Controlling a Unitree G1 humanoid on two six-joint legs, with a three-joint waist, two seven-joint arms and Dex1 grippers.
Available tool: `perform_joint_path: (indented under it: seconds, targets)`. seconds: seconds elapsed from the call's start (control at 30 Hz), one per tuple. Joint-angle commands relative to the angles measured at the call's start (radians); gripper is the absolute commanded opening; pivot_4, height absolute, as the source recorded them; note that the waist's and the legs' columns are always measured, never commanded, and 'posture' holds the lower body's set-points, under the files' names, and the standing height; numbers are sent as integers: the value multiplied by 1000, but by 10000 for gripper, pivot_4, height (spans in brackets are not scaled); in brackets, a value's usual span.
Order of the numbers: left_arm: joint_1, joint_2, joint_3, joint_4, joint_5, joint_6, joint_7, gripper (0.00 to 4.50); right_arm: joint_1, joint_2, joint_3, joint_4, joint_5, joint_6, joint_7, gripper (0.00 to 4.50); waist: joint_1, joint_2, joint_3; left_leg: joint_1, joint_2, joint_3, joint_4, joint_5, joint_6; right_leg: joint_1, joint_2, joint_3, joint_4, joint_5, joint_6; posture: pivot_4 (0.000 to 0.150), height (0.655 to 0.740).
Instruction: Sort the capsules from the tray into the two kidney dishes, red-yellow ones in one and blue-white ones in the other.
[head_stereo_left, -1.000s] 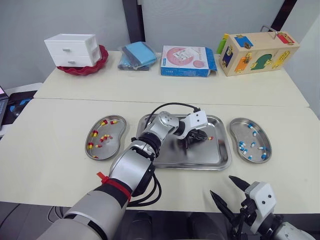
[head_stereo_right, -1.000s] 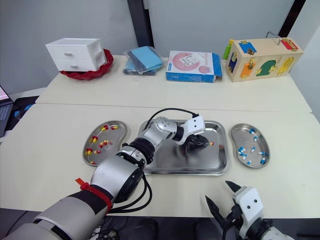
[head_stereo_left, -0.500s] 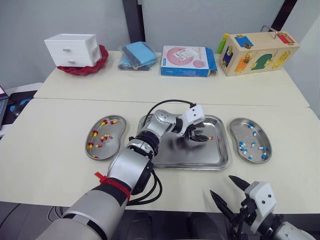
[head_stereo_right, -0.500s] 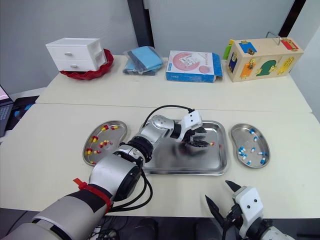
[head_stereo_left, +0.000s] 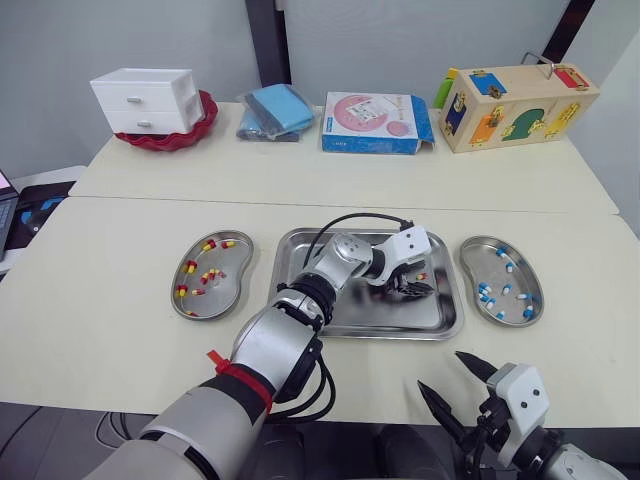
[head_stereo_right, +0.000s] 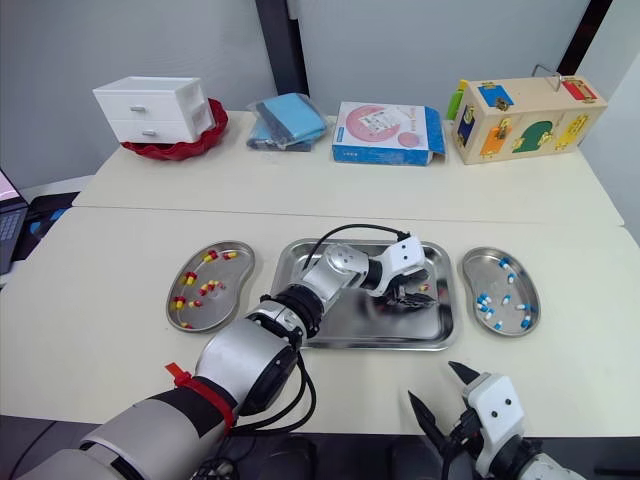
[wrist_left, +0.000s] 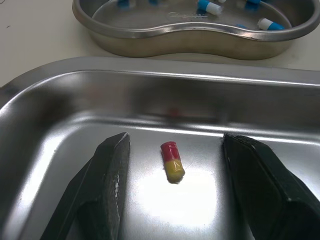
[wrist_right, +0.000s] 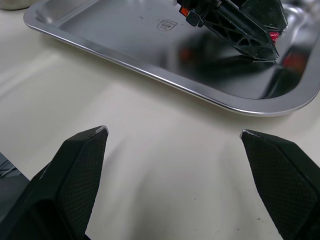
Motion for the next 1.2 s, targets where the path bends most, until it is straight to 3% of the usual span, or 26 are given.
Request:
perform_joint_path:
  seconds: [0.03,0.33,0.63,0.8,1.03,1.2]
  targets:
    - [5,-3,-16,-12,18,9,8,26911,13,6,-4,-51,0,-15,-9,45000,0,0,0,0,0,0,0,0,0,0,0,0,0,0,0,1500,7400]
    - [4,16,-25,-15,19,11,-1,181,6,0,-5,-42,1,-23,-7,45000,0,0,-1,1,0,0,0,0,0,1,0,0,0,0,0,1500,7400]
    - [4,36,-9,-62,-11,-3,-71,181,13,-18,-18,-49,4,-44,17,45000,-1,0,-1,1,0,0,0,0,0,1,0,0,0,0,0,1500,7400]
    - [11,83,35,-185,-90,53,-184,181,17,-61,-44,-49,20,-58,70,45000,0,0,-1,1,0,0,0,0,0,1,0,0,0,0,0,1500,7400]
    - [160,218,34,-633,-178,298,-276,181,-33,-125,-76,-14,49,-80,159,45000,-6,2,-2,1,1,0,0,0,0,1,0,0,0,0,0,1500,7400]
    - [348,393,78,-1044,-227,563,-248,181,-67,-194,-85,48,58,-122,261,45000,-9,2,-2,2,2,0,0,0,0,1,0,0,0,0,0,1500,7400]
